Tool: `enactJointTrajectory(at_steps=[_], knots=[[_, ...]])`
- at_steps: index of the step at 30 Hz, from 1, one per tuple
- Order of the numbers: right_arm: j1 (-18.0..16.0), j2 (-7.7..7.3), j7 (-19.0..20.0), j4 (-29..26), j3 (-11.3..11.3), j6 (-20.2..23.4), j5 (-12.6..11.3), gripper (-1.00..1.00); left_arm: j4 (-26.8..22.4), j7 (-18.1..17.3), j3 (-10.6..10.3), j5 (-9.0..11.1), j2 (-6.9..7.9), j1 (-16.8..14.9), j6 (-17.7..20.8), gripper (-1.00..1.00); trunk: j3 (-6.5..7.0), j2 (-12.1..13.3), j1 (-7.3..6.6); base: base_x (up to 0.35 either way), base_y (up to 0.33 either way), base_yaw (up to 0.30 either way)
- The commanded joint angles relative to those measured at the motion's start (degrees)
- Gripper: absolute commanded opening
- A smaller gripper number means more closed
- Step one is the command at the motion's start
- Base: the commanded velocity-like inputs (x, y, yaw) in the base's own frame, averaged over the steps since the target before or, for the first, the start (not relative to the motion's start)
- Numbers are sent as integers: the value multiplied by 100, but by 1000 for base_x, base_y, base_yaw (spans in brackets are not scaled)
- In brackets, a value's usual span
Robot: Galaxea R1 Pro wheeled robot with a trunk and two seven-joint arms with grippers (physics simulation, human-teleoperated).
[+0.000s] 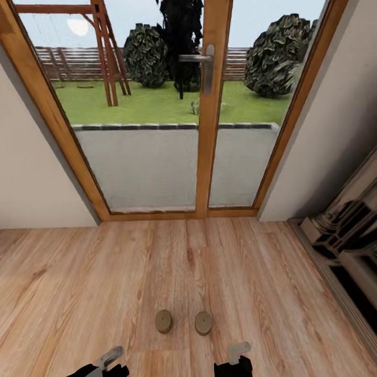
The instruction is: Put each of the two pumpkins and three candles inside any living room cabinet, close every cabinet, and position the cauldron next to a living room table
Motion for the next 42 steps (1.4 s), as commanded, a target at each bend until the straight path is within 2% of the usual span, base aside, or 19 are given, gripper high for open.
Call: enactJointTrajectory(at_steps=[1,10,29,38,40,42], knots=[[-1,2,0,3,0,0,4,100,0,0,0,-1,0,0,-1,100,0,0,0,330,0,-6],[1,10,-1,7,2,5,14,100,0,9,0,-1,-6,0,1,100,0,0,0,289,0,-1],[0,15,4,0,-9,0,2,100,-9,18,0,-1,-21,0,1,100,107,0,0,31,19,-166],[1,26,1,-7,-9,6,3,100,-8,25,0,8,-30,0,1,100,114,0,0,107,149,-23],[-1,48,-16,-30,-2,59,28,100,-4,7,0,10,-238,0,3,100,114,0,0,1,1,0],[-4,49,-21,-41,-1,79,29,100,-3,12,0,4,-342,0,12,100,114,0,0,0,0,0]])
